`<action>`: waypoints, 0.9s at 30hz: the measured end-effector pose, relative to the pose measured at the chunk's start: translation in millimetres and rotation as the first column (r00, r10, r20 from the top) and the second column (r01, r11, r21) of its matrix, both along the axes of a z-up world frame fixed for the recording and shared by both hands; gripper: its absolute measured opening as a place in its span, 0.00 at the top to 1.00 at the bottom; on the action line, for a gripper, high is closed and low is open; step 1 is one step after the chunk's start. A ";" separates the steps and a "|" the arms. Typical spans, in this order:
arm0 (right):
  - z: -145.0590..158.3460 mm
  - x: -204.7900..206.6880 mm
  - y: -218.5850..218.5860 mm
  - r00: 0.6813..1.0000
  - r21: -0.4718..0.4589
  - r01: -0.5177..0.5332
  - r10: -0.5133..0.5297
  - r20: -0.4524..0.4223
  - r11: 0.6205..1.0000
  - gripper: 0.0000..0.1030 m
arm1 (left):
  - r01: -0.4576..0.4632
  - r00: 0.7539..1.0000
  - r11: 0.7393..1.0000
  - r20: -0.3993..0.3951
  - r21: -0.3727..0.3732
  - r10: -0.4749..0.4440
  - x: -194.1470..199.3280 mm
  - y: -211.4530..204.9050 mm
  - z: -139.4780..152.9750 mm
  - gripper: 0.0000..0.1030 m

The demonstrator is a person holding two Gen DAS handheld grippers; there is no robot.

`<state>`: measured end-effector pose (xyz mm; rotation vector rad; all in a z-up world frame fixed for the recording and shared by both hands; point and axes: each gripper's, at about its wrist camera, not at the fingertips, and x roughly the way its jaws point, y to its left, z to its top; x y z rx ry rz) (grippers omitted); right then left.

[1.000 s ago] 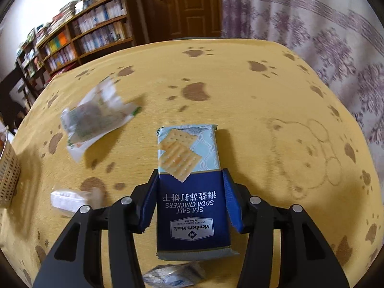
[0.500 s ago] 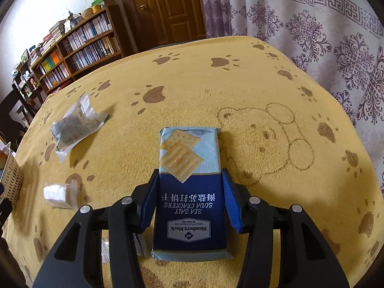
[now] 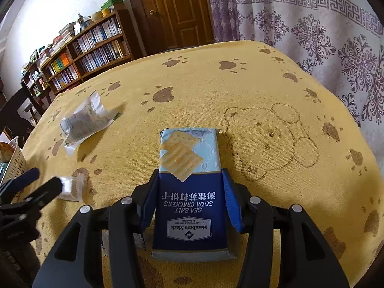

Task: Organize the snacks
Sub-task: 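Grasp the clear pastry tray with the left tool while the right tool holds the cracker box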

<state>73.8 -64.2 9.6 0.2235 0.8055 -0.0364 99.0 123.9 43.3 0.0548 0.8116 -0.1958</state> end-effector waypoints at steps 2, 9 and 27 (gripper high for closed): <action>-0.3 -0.2 -1.4 1.000 0.012 -0.003 0.003 0.001 1.000 0.51 | 0.007 1.000 1.000 -0.006 0.009 -0.007 3.1 -6.4 -4.0 0.03; -0.3 -1.0 -2.3 1.000 0.024 -0.004 0.004 0.004 1.000 0.51 | -0.012 0.998 1.000 -0.058 0.021 0.013 13.5 -9.0 -20.1 0.03; 0.0 -1.5 -1.6 1.000 0.021 -0.003 0.003 0.005 1.000 0.51 | 0.020 1.000 0.999 -0.007 0.028 -0.020 -4.1 15.2 -7.6 0.37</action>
